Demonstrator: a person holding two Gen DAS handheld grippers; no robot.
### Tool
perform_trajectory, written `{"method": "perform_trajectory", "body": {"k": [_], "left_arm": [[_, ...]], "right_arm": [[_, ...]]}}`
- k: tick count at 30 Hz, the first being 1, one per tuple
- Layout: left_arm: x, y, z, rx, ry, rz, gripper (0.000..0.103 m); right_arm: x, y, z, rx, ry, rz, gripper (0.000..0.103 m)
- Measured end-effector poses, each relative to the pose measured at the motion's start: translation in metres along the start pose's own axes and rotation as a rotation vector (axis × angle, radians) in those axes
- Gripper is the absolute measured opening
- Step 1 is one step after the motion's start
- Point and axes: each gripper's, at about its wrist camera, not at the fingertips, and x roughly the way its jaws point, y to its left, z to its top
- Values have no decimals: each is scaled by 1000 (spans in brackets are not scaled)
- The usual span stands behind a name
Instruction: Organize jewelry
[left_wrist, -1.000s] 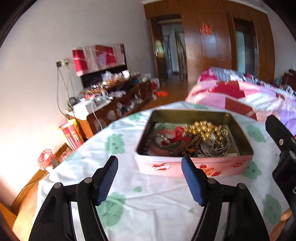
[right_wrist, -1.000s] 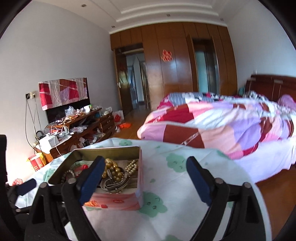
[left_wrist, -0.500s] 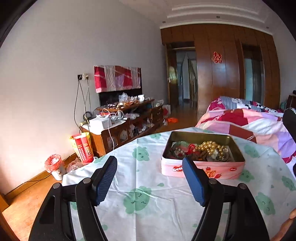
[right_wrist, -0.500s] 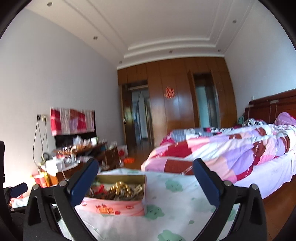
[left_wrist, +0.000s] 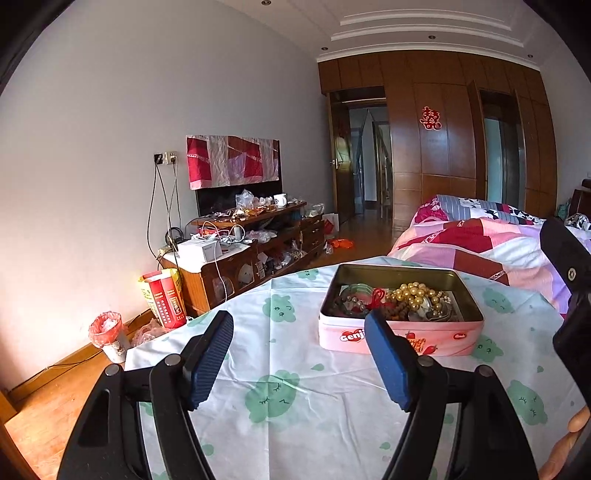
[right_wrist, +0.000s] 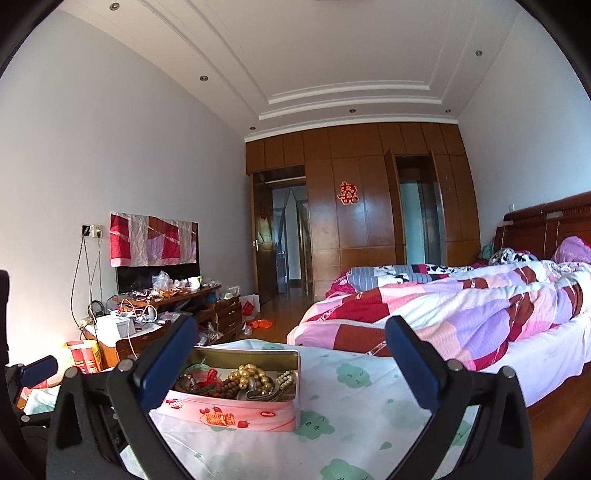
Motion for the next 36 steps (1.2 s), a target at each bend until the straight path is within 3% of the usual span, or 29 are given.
{"method": "perform_trajectory", "body": {"k": [36], "left_arm": [[-2,0,-2,-9,-1,-4,74]], "right_arm": [[2,-7,1,36,28,-1,103]]}}
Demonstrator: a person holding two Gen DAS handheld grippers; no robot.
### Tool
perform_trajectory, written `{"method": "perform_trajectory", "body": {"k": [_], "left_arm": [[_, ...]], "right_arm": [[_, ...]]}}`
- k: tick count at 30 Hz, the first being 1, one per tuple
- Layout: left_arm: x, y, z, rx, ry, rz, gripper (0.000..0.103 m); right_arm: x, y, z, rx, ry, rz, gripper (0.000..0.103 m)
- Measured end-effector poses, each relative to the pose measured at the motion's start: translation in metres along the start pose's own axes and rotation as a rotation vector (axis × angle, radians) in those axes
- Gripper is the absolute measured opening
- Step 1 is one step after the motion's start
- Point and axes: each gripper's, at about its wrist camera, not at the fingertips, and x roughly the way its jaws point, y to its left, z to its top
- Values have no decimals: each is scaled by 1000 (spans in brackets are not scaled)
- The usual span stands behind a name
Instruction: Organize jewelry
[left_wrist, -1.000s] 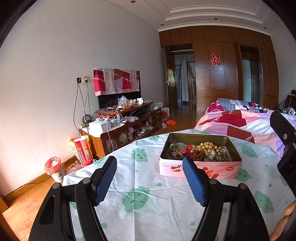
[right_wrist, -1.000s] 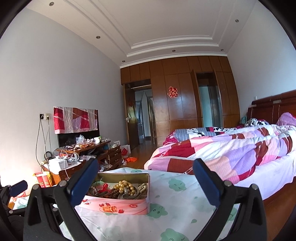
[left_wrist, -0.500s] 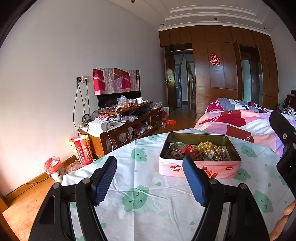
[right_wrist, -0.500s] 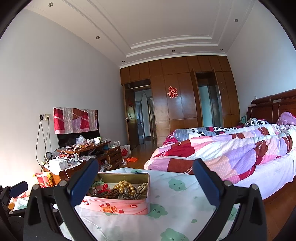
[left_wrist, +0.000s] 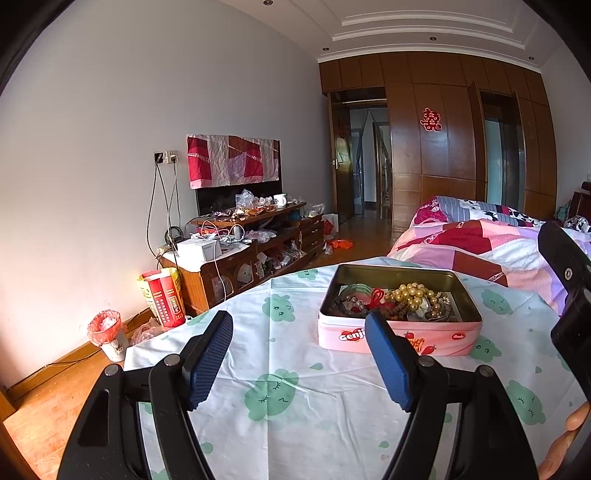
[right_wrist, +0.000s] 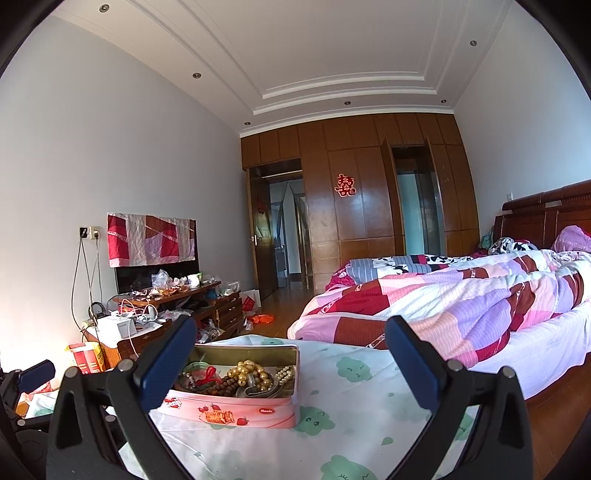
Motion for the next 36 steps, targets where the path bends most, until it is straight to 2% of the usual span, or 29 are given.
{"method": "perform_trajectory", "body": {"k": [13,19,25,31,36], "left_arm": [[-2,-1,0,0,-3,-5,76],[-4,0,0,-10,-5,-1,84],[-3,-4,0,8,4,-14,84],[-2,-5,0,6,25,10,85],[0,-1,0,-11,35,-14,84]], "right_arm": [[1,0,1,1,-1,2,103],[1,-1,1,2,-2,0,103],[1,-3,4,1,-5,-4,103],[0,-4,5,-3,-9,-8,103],[0,-4,5,-3,-9,-7,103]]}}
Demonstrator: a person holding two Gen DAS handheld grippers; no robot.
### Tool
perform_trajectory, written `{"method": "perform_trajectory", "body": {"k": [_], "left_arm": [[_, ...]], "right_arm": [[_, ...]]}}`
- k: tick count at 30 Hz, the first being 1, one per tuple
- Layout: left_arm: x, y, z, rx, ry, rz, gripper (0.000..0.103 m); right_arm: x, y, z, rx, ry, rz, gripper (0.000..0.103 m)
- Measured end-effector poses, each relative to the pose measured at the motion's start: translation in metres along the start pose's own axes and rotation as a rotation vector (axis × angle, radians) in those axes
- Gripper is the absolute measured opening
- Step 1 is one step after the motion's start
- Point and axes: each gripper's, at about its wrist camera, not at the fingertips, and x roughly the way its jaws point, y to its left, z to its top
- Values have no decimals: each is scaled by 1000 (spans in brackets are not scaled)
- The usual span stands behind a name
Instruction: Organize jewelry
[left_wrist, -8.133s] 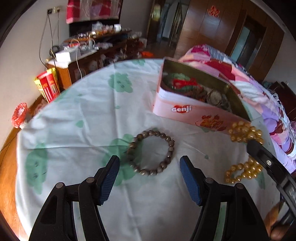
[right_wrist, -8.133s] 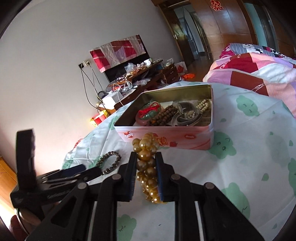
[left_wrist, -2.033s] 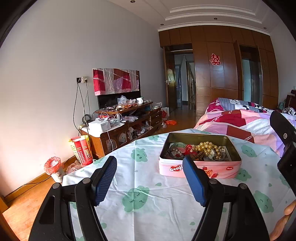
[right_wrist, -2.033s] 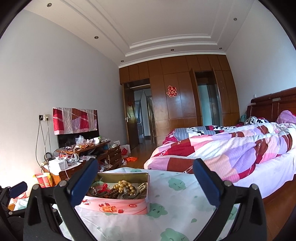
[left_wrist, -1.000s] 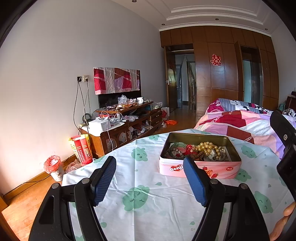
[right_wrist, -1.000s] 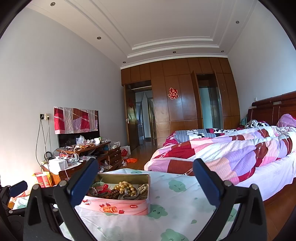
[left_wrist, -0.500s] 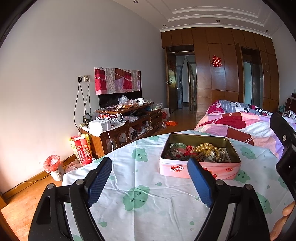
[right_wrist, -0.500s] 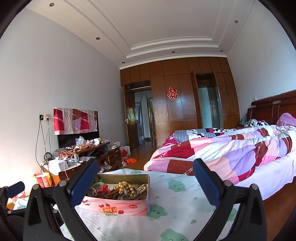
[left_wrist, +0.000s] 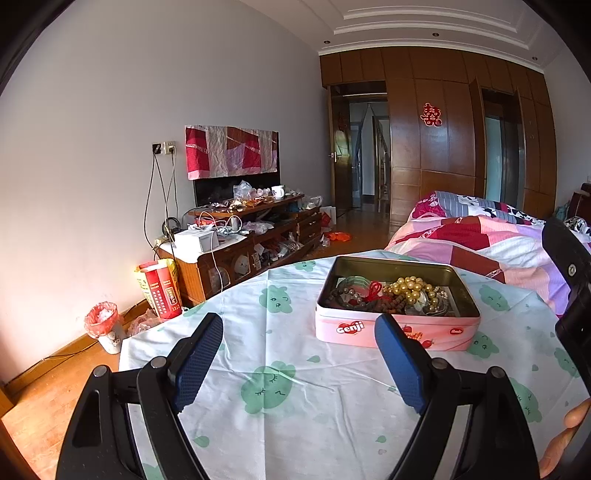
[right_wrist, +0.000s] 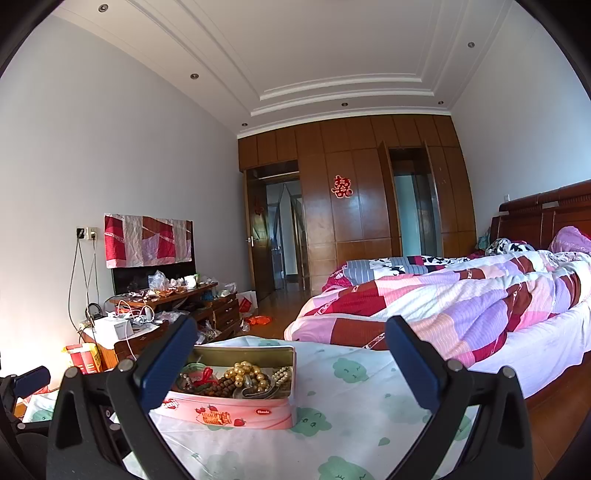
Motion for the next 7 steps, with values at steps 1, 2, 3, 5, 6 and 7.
{"method": "perform_trajectory", "body": {"k": [1,2,3,5,6,7], "left_arm": [[0,-1,0,3,0,1,84],[0,-2,0,7,-1,3,85],[0,-4,0,14,-1,4,85],[0,-5,0,22,-3,2,84],[0,-6,0,24,-3,5,84],[0,-6,0,25,-3,7,85]], "right_arm": [[0,0,0,0,2,0,103],[0,-1,0,-1,3,-1,103],[0,-1,0,-1,2,-1,103],[0,0,0,-1,1,-1,103],[0,0,0,0,2,-3,103],[1,-2,0,0,6,-12,103]]}}
